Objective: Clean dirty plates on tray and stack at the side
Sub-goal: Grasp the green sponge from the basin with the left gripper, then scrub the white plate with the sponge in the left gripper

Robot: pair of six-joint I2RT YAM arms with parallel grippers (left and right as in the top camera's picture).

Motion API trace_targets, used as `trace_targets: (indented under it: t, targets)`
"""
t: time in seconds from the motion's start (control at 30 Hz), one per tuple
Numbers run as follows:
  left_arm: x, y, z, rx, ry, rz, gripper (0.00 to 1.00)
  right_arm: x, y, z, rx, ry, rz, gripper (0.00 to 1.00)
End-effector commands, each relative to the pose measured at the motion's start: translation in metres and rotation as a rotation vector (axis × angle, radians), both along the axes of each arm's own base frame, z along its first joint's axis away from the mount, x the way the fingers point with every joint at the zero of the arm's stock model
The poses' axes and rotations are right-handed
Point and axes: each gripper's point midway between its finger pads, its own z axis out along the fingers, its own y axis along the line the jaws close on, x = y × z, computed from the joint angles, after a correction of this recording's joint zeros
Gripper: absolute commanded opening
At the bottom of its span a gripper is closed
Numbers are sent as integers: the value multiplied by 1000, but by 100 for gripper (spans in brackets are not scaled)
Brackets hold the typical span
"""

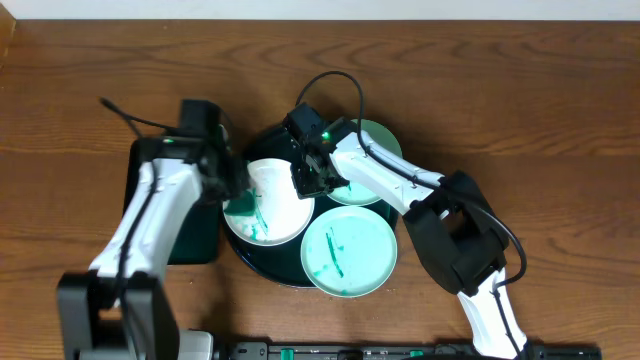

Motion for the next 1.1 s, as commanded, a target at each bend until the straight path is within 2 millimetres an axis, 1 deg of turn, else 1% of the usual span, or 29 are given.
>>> trace_targets:
  t: [0.0, 0.1, 0.17, 0.23, 0.3, 0.33, 0.37, 0.43, 0.5, 0.53, 0.63, 0.7, 0.77, 0.8, 0.87, 0.93, 1.0, 1.07]
  targets:
    - [-5, 0, -30, 42, 70, 75, 7, -2, -3, -14, -17, 19, 16, 1]
    - [-10, -6, -53, 50, 140, 61, 7, -2, -3, -14, -17, 19, 16, 1]
    - [-16, -11, -63, 47, 179, 45, 7, -2, -3, -14, -17, 18, 16, 1]
    - [-21, -22, -68, 3, 208, 27, 7, -2, -3, -14, -17, 18, 16, 1]
    - [-22, -43, -66, -91, 209, -46, 7, -2, -3, -14, -17, 18, 16, 1]
    - [-22, -58, -62, -160, 196, -118, 7, -2, -3, -14, -17, 18, 16, 1]
    - [-23, -74, -57, -243, 178, -198, 7, -2, -3, -14, -17, 17, 16, 1]
    - [-25, -99, -47, -373, 147, -315, 7, -2, -3, -14, -17, 17, 16, 1]
    - [-28, -109, -41, -429, 131, -377, 7, -2, -3, -14, -17, 18, 16, 1]
    - [-28, -109, -41, -430, 127, -388, 7, -2, -3, -14, -17, 18, 16, 1]
    - [-25, -100, -46, -376, 121, -383, 7, -2, -3, -14, -17, 18, 16, 1]
    - [-20, -81, -54, -266, 130, -321, 7, -2, -3, -14, -17, 18, 16, 1]
    - [-16, -53, -63, -119, 153, -204, 7, -2, -3, -14, -17, 18, 16, 1]
    - [-15, -34, -66, -22, 167, -128, 7, -2, -3, -14, -17, 18, 16, 1]
    - [-17, -1, -66, 148, 190, -2, 7, -2, -3, -14, -17, 18, 16, 1]
    - [-19, 20, -62, 267, 197, 73, 7, -2, -3, -14, -17, 18, 16, 1]
    - [-18, 30, -59, 323, 191, 112, 7, -2, -3, -14, -17, 18, 16, 1]
    - [-15, 30, -59, 325, 177, 116, 7, -2, -3, -14, -17, 18, 16, 1]
